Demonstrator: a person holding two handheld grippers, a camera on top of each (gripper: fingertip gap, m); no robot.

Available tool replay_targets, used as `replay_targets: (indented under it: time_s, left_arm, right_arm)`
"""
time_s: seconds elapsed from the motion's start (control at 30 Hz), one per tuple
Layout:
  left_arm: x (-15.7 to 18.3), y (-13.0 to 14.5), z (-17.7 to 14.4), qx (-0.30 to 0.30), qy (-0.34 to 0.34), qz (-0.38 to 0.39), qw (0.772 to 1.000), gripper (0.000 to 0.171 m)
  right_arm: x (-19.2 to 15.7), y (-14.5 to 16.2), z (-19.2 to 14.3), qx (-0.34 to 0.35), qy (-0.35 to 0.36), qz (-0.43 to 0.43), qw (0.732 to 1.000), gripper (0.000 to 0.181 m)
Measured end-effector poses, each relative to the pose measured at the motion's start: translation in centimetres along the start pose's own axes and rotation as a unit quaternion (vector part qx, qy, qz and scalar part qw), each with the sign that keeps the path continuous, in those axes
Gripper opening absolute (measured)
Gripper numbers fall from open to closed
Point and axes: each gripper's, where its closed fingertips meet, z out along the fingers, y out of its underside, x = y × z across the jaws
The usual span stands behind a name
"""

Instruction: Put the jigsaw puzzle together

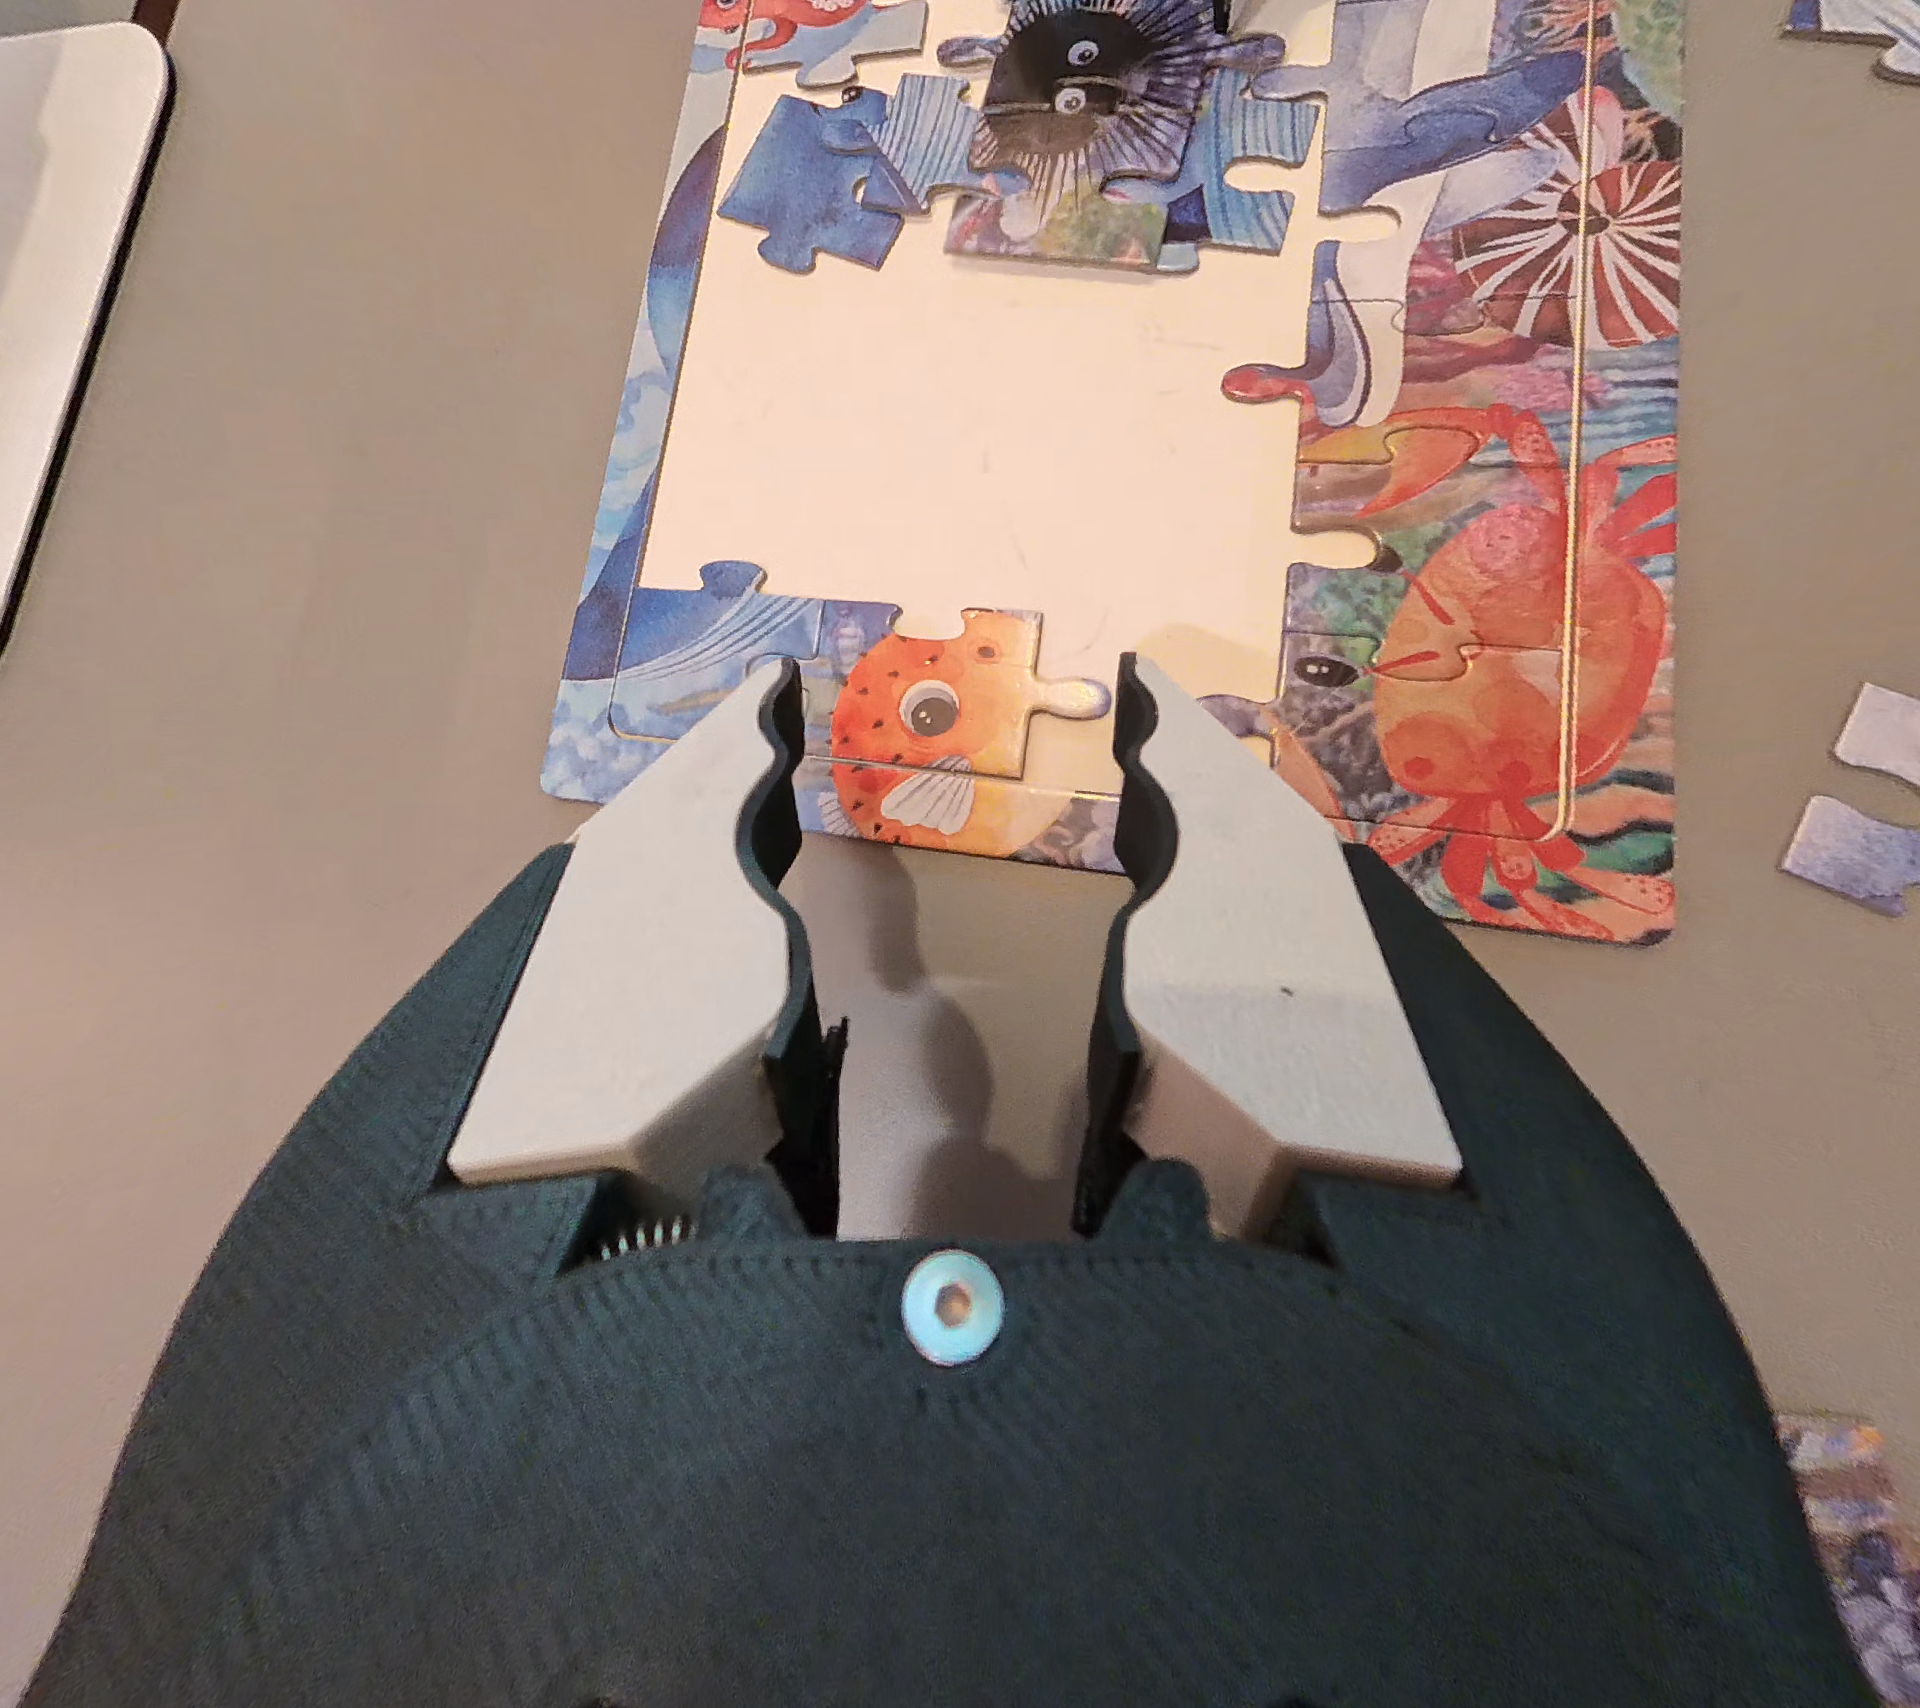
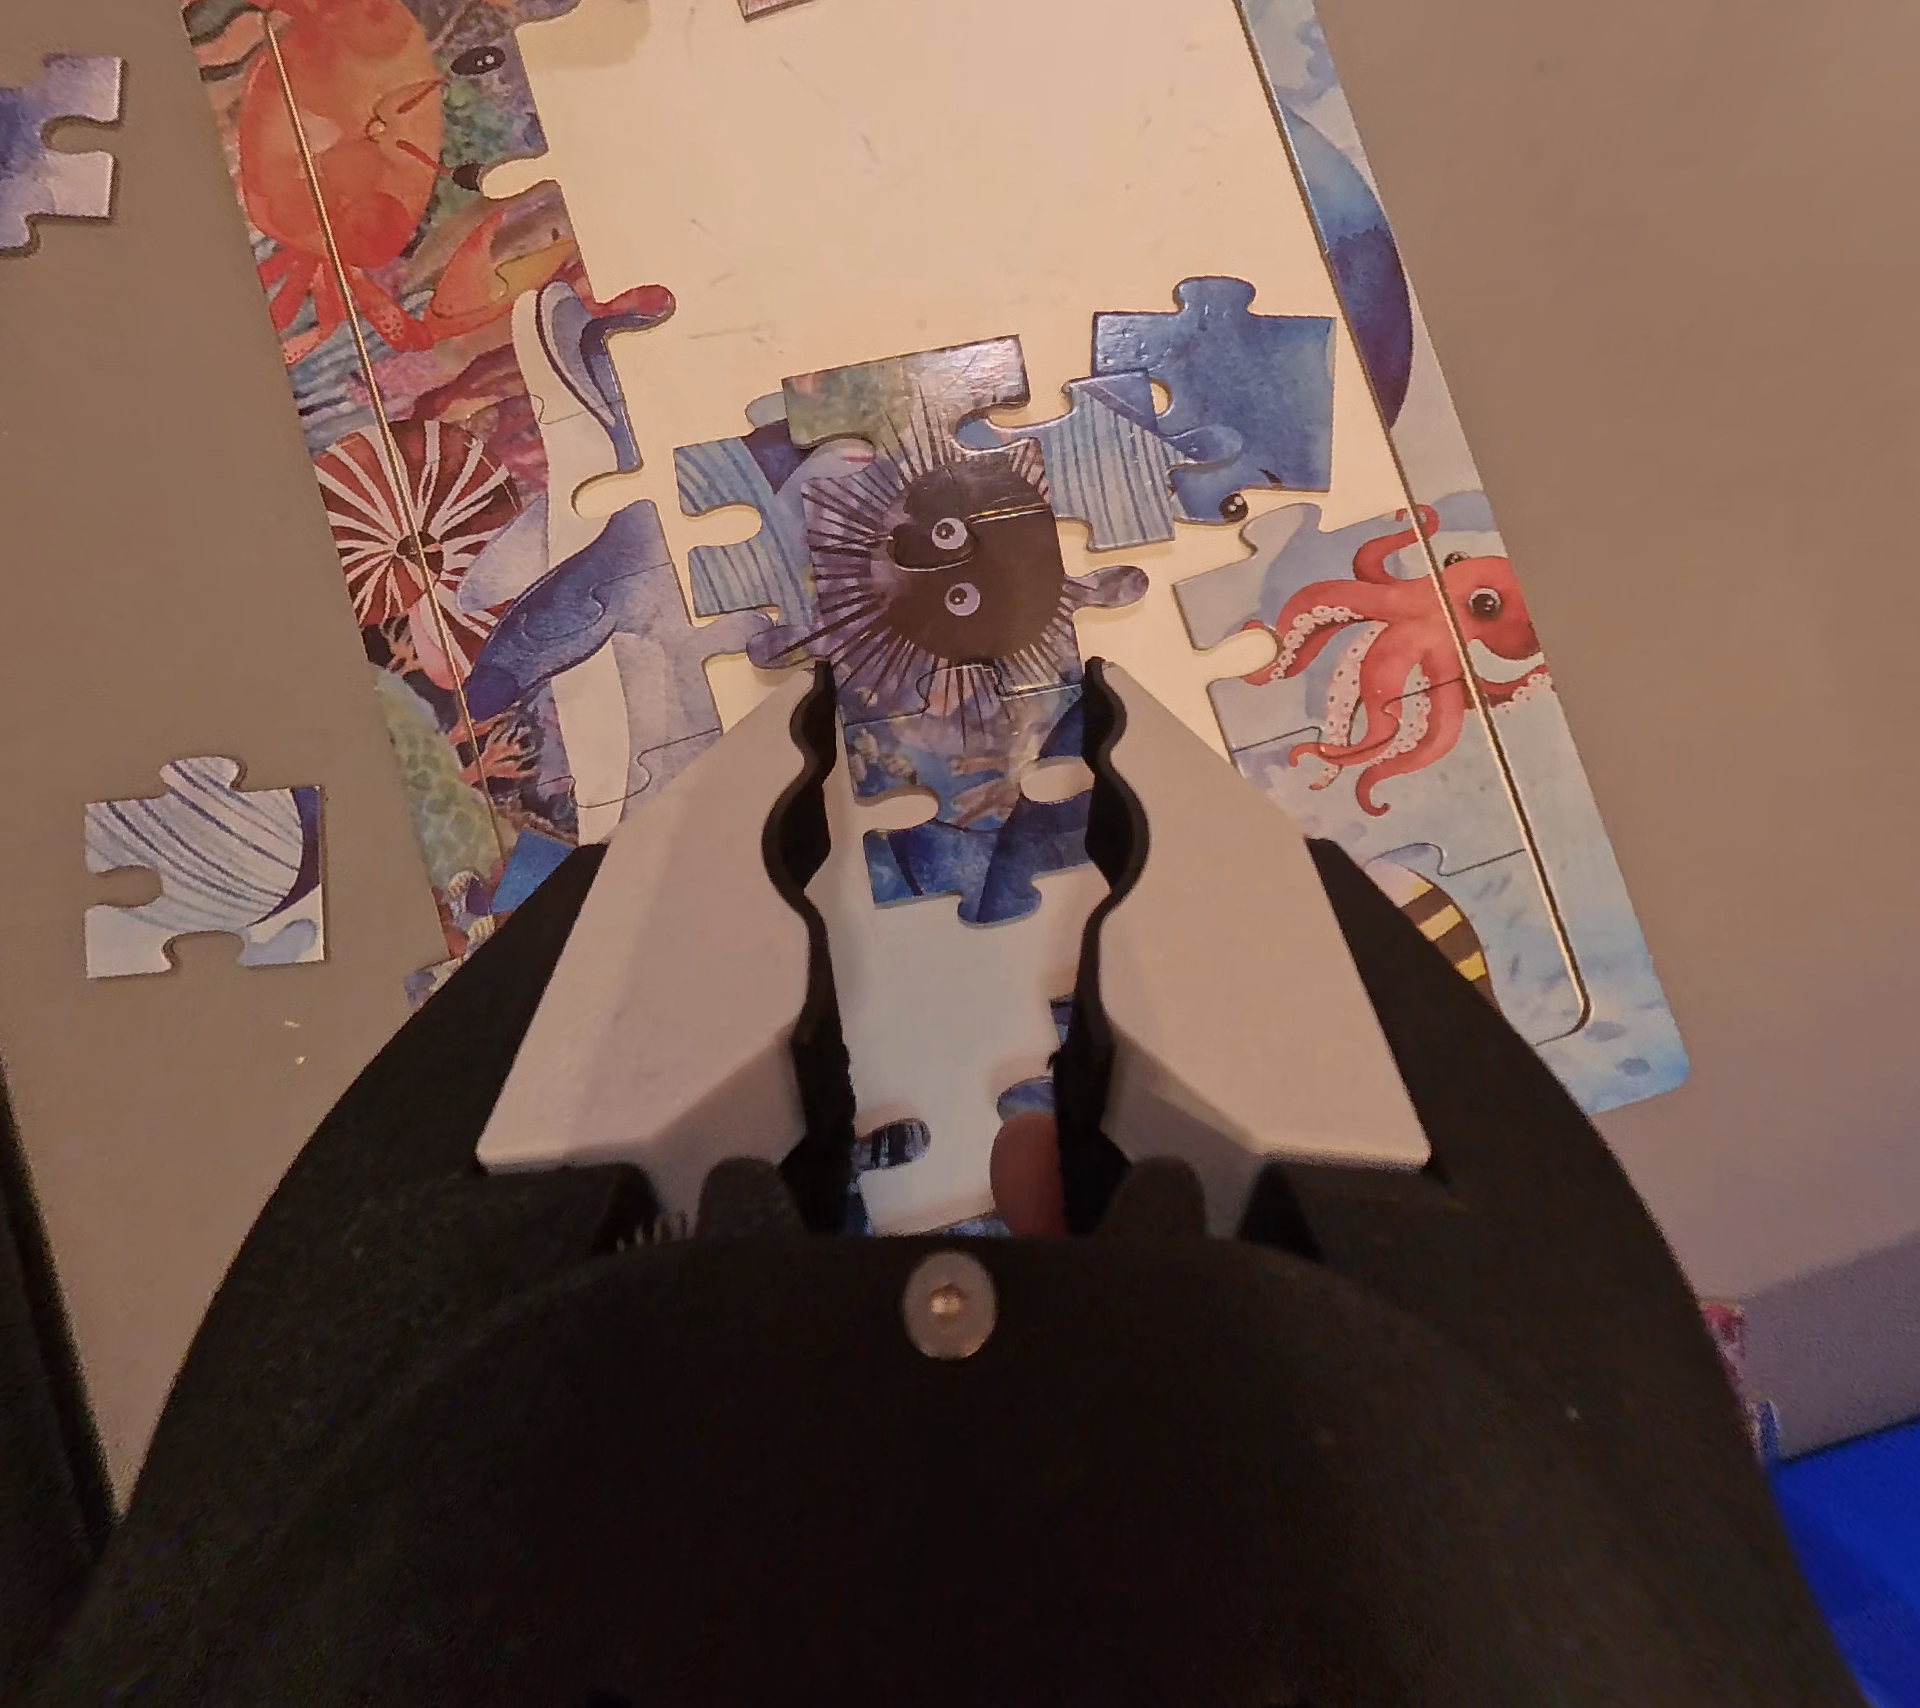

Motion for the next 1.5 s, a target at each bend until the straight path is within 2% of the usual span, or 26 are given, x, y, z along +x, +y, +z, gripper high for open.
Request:
replay_targets:
  time_s: [0.23, 0.3, 0.37, 0.43, 0.57, 0.67, 0.73, 0.83, 1.07, 1.17, 1.23, 1.33, 1.43, 1.5]
  left_arm:
    - [-0.3, -0.2, 0.6, 0.001, -0.007, 0.002, 1.0, 0.059]
    - [-0.2, 0.0, 0.5, 0.001, -0.006, -0.001, 1.0, 0.061]
    - [-0.4, 0.1, 0.3, 0.004, -0.008, -0.008, 1.0, 0.062]
    - [-0.7, 0.4, 0.3, 0.002, -0.011, -0.014, 1.0, 0.063]
    - [-0.6, 0.6, 0.3, 0.004, -0.001, -0.024, 1.0, 0.064]
    - [-0.3, 0.7, 0.5, 0.002, 0.014, -0.03, 0.999, 0.063]
    - [-0.2, 0.7, 0.5, 0.001, 0.022, -0.037, 0.999, 0.063]
    - [0.0, 0.8, 0.5, 0.003, 0.033, -0.052, 0.998, 0.061]
    - [0.5, 1.1, 0.2, -0.003, 0.051, -0.067, 0.996, 0.056]
    - [0.6, 1.6, -0.2, -0.014, 0.054, -0.066, 0.996, 0.057]
    - [0.8, 2.1, -0.6, -0.017, 0.054, -0.069, 0.996, 0.058]
    - [0.7, 2.4, -1.1, -0.019, 0.056, -0.073, 0.996, 0.059]
    - [0.7, 2.7, -1.3, -0.027, 0.059, -0.072, 0.995, 0.06]
    - [1.1, 2.7, -1.4, -0.03, 0.067, -0.07, 0.995, 0.068]
  right_arm:
    - [0.2, -1.0, 0.4, 0.0, 0.005, -0.007, 1.0, 0.049]
    - [0.2, -1.3, -0.6, 0.012, 0.003, 0.0, 1.0, 0.058]
    - [1.0, -0.9, -2.8, 0.021, 0.029, 0.005, 0.999, 0.06]
    - [2.2, 0.6, -5.7, 0.019, 0.064, 0.029, 0.997, 0.059]
    - [4.9, 6.4, -11.2, -0.006, 0.147, 0.123, 0.981, 0.054]
    - [5.4, 10.6, -13.0, -0.015, 0.169, 0.207, 0.964, 0.054]
    - [5.7, 12.9, -13.0, -0.02, 0.175, 0.247, 0.953, 0.054]
    - [5.9, 14.4, -12.1, -0.022, 0.178, 0.258, 0.949, 0.053]
    - [8.3, 12.5, -12.0, 0.028, 0.218, 0.222, 0.95, 0.052]
    - [9.4, 13.8, -11.5, 0.006, 0.221, 0.231, 0.947, 0.051]
    - [9.1, 14.3, -10.9, 0.006, 0.191, 0.255, 0.948, 0.05]
    - [7.4, 14.3, -11.1, 0.012, 0.171, 0.244, 0.955, 0.048]
    - [6.3, 15.1, -11.3, -0.006, 0.168, 0.255, 0.952, 0.049]
    - [6.1, 15.3, -11.5, -0.004, 0.166, 0.269, 0.949, 0.048]
